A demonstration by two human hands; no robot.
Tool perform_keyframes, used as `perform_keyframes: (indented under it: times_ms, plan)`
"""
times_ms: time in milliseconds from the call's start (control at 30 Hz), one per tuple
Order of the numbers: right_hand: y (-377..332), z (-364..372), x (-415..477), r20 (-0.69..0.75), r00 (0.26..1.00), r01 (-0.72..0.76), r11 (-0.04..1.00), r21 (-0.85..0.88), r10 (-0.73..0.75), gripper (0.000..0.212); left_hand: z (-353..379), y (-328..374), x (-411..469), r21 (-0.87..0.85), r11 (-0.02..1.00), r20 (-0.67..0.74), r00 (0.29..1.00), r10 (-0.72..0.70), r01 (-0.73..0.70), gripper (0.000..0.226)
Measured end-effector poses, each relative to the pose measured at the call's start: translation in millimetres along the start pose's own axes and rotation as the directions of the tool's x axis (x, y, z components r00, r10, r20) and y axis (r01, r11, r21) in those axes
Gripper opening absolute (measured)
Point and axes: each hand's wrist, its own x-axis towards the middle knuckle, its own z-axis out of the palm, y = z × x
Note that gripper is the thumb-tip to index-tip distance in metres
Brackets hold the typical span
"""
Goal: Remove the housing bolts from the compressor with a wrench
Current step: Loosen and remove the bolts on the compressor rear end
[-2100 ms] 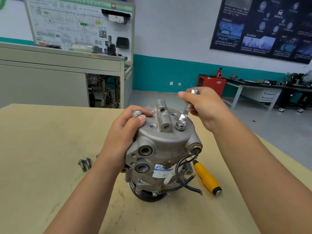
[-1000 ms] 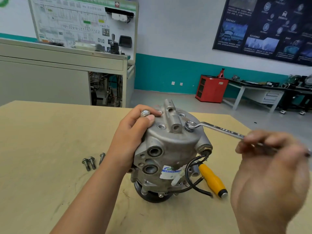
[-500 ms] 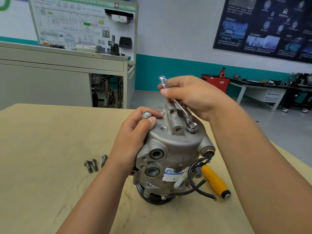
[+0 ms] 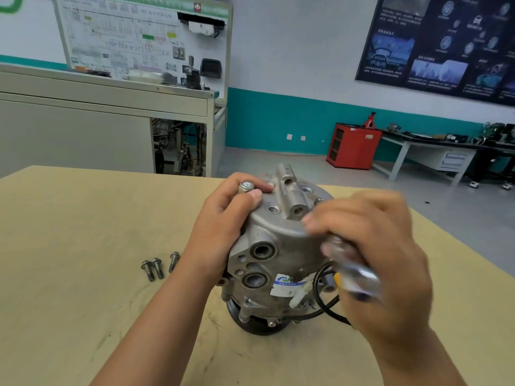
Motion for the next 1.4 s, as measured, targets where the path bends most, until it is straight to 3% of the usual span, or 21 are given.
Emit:
perform_keyframes:
  times_ms: [100, 133, 200, 267, 300, 367, 467, 567, 700, 867, 1067, 1167, 1233, 1400]
  plan:
    - [2.5, 4.5, -21.7, -0.255, 0.955, -0.107, 0.976, 0.190, 0.155, 0.022, 0.3, -1.4, -0.1, -0.020, 0.999, 0.000, 1.000, -0.031, 0.031, 0.020]
    - [3.0, 6.2, -21.1, -0.334, 0.895, -0.188, 0.928, 0.321, 0.296, 0.020, 0.5, -1.2, -0.6, -0.026, 0.999, 0.004, 0.999, -0.033, 0.033, 0.020]
    - [6.3, 8.3, -13.7, -0.373, 0.661, -0.395, 0.725, 0.564, 0.651, 0.023, -0.1, -1.7, -0.7, -0.031, 0.999, 0.007, 0.999, -0.033, 0.034, 0.020]
    - [17.7, 6.4, -1.9, -0.200, 0.391, -0.558, 0.405, 0.725, 0.898, 0.027, -0.4, -2.3, 0.0, -0.029, 0.999, 0.009, 0.999, -0.032, 0.032, 0.020]
    - [25.4, 3.7, 5.9, -0.088, 0.301, -0.633, 0.268, 0.727, 0.950, 0.029, -0.4, -1.9, 0.0, -0.033, 0.999, 0.014, 0.999, -0.032, 0.032, 0.020]
    - [42.9, -2.3, 25.8, 0.113, 0.250, -0.781, 0.132, 0.610, 0.962, 0.029, -0.5, -2.4, -0.1, -0.035, 0.999, 0.017, 0.999, -0.032, 0.032, 0.020]
    - [58.9, -2.4, 57.5, 0.372, 0.311, -0.919, 0.178, 0.351, 0.875, 0.020, -0.7, -2.4, -0.4, -0.031, 0.999, 0.010, 0.999, -0.032, 0.032, 0.019]
    - [59.4, 6.8, 79.7, 0.494, 0.402, -0.896, 0.441, 0.042, 0.771, 0.022, 0.0, -1.6, -0.1, -0.026, 0.999, 0.011, 1.000, -0.025, 0.025, 0.019]
    - [44.4, 17.7, 90.1, 0.502, 0.533, -0.789, 0.614, 0.006, 0.681, 0.009, 0.0, -0.9, -0.3, -0.027, 1.000, 0.020, 1.000, -0.012, 0.013, 0.013]
    - [27.8, 12.1, 85.2, 0.441, 0.730, -0.526, 0.841, -0.127, 0.523, 0.006, -0.1, -2.0, -1.6, -0.029, 0.999, 0.043, 0.999, 0.027, -0.025, 0.020]
    - [3.8, 2.0, 75.0, 0.494, 0.853, -0.116, 0.984, -0.138, 0.170, 0.015, 0.3, -1.8, -0.7, -0.060, 0.998, 0.030, 0.999, 0.026, -0.024, 0.014]
    - [1.0, -2.5, 53.0, 0.385, 0.923, 0.019, 0.992, -0.124, 0.030, 0.018, -0.8, -2.1, 0.4, -0.060, 0.998, 0.025, 0.999, 0.034, -0.033, 0.016]
    - [3.8, -5.8, 33.6, 0.260, 0.966, 0.017, 0.997, -0.073, 0.003, 0.022, -0.5, -2.2, 0.5, -0.031, 0.999, 0.033, 0.999, 0.043, -0.042, 0.020]
    - [11.7, 1.5, -4.9, -0.025, 0.991, -0.119, 0.964, 0.238, 0.129, 0.015, 0.2, -3.2, 0.7, -0.009, 1.000, 0.005, 1.000, 0.001, -0.001, 0.020]
